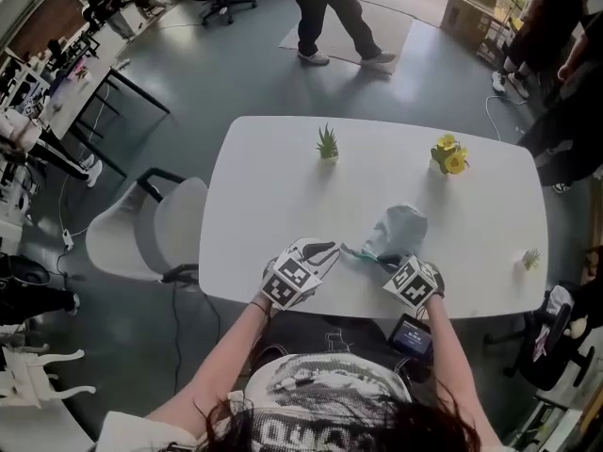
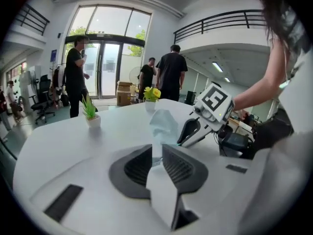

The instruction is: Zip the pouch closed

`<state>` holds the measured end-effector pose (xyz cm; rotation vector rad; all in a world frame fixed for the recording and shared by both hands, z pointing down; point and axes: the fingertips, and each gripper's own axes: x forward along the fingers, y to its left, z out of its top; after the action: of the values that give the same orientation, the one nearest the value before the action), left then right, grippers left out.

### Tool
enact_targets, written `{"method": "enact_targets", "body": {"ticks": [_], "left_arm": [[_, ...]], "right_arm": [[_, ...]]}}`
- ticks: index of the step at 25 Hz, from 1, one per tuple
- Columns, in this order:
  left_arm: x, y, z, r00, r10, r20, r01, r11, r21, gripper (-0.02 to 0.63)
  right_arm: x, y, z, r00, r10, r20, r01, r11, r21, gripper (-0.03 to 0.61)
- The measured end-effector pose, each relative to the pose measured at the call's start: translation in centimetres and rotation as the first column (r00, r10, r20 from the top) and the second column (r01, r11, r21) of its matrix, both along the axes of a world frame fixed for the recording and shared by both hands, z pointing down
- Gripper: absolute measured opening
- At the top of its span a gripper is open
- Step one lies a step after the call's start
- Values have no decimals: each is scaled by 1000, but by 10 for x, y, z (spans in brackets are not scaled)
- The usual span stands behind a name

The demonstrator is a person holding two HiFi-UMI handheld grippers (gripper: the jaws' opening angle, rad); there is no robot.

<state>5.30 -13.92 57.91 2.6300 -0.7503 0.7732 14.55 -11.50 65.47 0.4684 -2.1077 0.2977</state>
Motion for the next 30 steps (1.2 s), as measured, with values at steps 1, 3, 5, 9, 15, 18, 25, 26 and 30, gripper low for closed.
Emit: {"method": "enact_targets", "body": {"ticks": [1,3,5,9,15,18,25,26,30], "left_arm": [[2,1,8,999,34,13,-34,999,-16,95],[5,3,24,994,102,37,-100,994,-49,141],[7,7,37,985,167,42,-163,983,-88,141],[15,19,54,956,292,19,-285,943,-170,138],[27,22,65,936,348,-53,-349,900,-262,100],[32,25,64,929,360,-86,-369,880,-299,56],[35,39,61,939,300,-171,-344,860,-378,17],[35,39,58,943,269,-198,-327,860,-390,17],[38,28,41,949,127,-290,-242,882,-405,15]], "right_arm": [[0,2,-1,1000,-22,-3,22,1000,-2,15],[-1,7,-4,998,-65,-1,65,998,-5,15],[-1,11,-8,994,-105,7,105,994,-8,15],[-1,16,-15,981,-193,7,193,981,5,15],[4,18,-17,961,-276,-36,276,961,20,15],[8,18,-15,952,-301,-62,303,953,25,15],[15,10,-12,966,-246,-80,251,966,63,21],[16,8,-11,972,-219,-80,224,972,66,28],[14,-4,-15,999,-46,-23,47,996,76,132]]}}
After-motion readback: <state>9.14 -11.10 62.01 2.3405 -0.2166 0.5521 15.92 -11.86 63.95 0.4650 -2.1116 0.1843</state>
